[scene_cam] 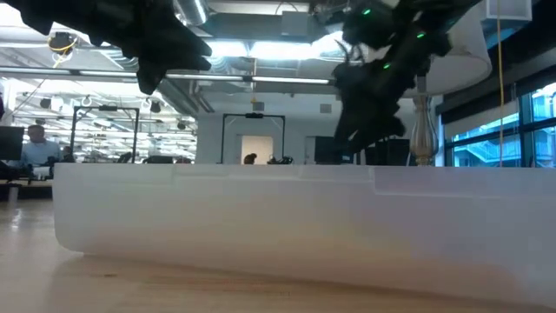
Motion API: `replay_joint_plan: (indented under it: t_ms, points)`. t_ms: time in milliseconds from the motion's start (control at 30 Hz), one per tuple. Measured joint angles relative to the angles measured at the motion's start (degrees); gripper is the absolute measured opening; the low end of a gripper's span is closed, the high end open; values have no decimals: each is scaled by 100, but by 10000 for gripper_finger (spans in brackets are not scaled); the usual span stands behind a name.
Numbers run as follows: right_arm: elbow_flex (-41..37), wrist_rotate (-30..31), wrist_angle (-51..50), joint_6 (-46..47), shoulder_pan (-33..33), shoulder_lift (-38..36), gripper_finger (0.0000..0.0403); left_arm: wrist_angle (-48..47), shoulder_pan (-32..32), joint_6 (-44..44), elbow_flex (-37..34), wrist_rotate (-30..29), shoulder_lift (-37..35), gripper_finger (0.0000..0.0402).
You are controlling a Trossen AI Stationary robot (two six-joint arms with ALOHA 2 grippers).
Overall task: Pick & place school supplies into a supply box
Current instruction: Put the yellow pencil into the pink supply box
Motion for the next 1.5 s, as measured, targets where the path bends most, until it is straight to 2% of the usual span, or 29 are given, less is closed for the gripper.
replay_joint_plan:
  t_ms: [367, 567, 900, 1500]
  points:
    - [1042, -158, -1019, -572, -516, 1398, 213, -2, 1, 0, 0, 2, 2, 108]
    - [1222, -186, -1013, -603, -658, 1815, 213, -2, 2, 0, 0, 2, 2, 108]
    - [1230, -141, -929, -763, -794, 2096, 213, -20, 2, 0, 0, 2, 2, 105]
    - [1228, -142, -710, -922, -828, 2144, 213, -44, 2, 1, 0, 2, 2, 109]
